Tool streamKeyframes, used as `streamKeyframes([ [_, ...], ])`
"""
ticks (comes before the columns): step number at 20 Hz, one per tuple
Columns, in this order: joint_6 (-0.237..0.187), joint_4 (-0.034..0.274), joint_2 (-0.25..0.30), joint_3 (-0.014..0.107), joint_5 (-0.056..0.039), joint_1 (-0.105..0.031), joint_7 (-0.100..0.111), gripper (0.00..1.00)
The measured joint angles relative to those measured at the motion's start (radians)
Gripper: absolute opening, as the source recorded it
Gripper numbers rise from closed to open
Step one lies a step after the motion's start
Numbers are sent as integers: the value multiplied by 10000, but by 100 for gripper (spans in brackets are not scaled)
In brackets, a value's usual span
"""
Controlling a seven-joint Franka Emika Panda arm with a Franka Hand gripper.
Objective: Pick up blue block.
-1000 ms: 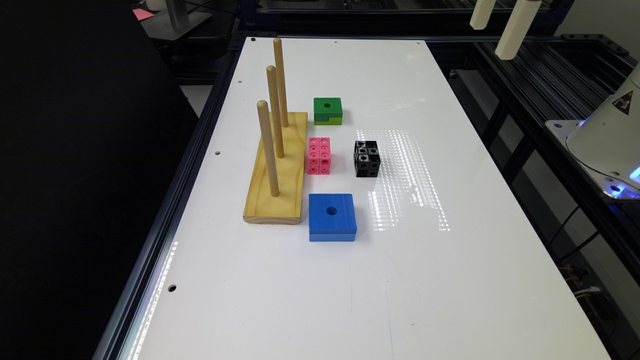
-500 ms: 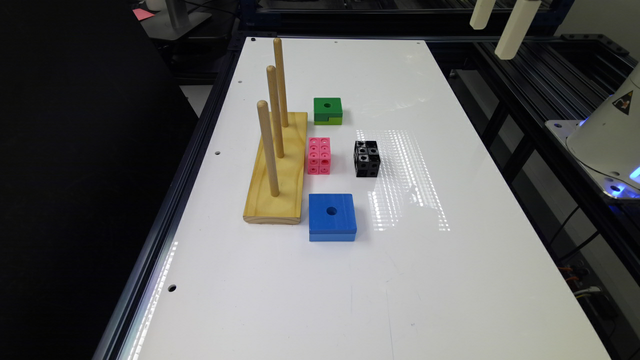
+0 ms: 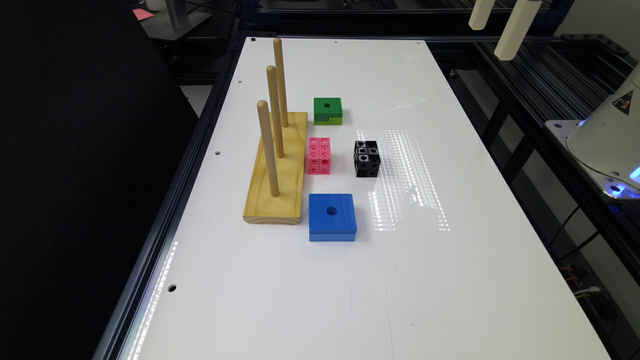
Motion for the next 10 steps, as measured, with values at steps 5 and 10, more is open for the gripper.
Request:
streamKeyframes([
  [5, 171, 4, 30, 240, 131, 74, 192, 100],
  [10, 365, 23, 97, 443, 261, 83, 281, 100],
])
